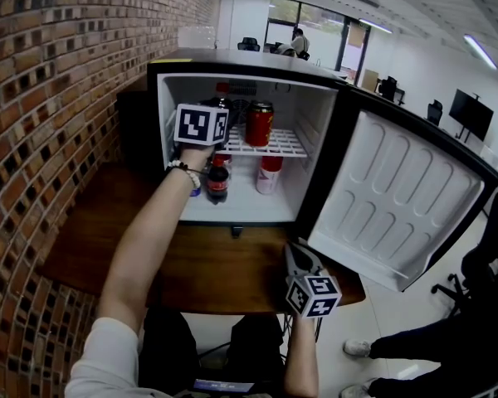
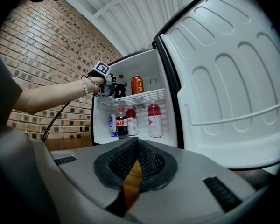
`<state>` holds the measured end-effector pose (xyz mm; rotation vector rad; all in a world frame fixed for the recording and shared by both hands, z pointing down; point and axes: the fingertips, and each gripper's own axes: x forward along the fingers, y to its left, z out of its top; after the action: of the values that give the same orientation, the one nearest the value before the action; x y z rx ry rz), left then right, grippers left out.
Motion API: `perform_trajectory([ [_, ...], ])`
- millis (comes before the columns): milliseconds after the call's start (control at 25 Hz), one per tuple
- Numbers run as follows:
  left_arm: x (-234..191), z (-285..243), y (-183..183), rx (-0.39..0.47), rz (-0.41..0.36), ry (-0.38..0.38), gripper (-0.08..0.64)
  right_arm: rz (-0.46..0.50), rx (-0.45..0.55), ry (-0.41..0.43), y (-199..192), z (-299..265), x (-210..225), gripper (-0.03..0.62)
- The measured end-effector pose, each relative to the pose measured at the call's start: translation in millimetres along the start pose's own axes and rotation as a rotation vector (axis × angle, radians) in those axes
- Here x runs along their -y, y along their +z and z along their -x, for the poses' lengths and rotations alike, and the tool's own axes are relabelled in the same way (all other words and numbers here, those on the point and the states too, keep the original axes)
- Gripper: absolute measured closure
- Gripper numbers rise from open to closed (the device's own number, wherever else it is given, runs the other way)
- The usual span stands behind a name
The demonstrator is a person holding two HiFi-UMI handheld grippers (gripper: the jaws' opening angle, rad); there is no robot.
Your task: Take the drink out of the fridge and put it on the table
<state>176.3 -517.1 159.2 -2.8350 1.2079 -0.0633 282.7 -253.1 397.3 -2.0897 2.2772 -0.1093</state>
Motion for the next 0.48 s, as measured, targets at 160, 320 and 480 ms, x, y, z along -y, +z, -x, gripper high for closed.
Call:
perform_trajectory([
  [160, 7, 11, 5, 0.023, 0.005, -0.034, 0.252, 0.007, 0.003, 0.002, 3, 1, -2, 0.589],
  [320, 19, 29, 18, 0.059, -0.013, -0.071, 0.250, 0.014, 0.005, 0.009, 5, 2, -8, 0.589],
  [480, 32, 54, 29, 0.092, -0.034, -0.101, 0.252, 0.023, 0.013, 0.019, 9, 4, -17, 0.589],
])
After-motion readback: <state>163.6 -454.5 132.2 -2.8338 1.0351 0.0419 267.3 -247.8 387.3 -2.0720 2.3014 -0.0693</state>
